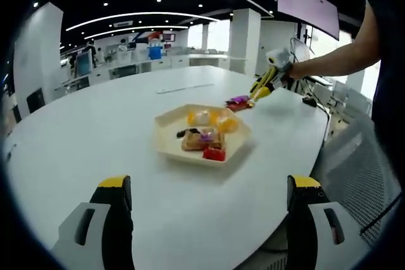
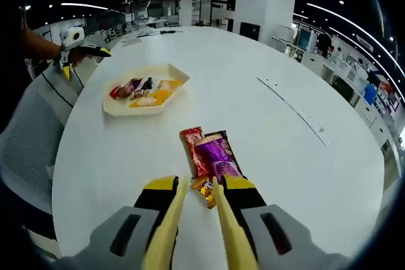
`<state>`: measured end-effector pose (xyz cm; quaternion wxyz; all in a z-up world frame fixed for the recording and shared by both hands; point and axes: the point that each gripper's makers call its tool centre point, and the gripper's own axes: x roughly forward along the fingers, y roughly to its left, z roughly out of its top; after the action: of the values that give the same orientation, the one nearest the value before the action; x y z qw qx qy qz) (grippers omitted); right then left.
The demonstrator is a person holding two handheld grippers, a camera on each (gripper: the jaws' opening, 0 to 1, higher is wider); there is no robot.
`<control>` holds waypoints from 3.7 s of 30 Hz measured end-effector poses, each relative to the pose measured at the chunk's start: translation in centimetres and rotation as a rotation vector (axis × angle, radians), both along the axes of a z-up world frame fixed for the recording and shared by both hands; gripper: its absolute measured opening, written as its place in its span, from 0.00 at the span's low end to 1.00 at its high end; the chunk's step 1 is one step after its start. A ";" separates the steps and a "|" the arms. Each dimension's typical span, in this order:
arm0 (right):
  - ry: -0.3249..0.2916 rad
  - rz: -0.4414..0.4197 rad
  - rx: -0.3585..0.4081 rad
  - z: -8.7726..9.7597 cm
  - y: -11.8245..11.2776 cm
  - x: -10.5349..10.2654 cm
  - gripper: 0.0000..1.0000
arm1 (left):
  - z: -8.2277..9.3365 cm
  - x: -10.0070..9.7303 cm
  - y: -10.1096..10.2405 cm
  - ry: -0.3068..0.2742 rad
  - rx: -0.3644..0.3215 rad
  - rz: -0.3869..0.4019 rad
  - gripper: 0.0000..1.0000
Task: Place the target food into the container with the food tongs after gripping and lifting it, then release it inside without dropping or visibly crushing the food.
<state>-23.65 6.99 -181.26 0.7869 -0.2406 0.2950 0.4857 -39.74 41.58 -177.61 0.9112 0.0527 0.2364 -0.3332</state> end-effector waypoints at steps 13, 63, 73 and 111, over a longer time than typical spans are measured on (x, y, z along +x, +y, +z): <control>-0.013 0.091 -0.085 -1.7 -0.1 0.1 0.27 | 0.0 0.1 0.1 0.005 -0.007 0.008 0.99; 0.018 -0.326 0.004 8.0 -1.4 4.4 0.19 | 0.9 0.3 -0.1 -0.029 -0.042 0.005 0.99; 0.004 -0.311 -0.003 9.0 -0.1 4.2 0.19 | 1.3 0.4 -0.1 -0.044 -0.049 0.008 0.99; -0.006 -0.074 0.084 12.0 22.7 2.5 0.20 | 1.9 0.5 0.0 -0.066 -0.068 0.013 0.99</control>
<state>-21.11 29.66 -169.25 0.8146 -0.1980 0.2807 0.4674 -39.26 41.57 -175.75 0.9219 0.0312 0.1950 -0.3332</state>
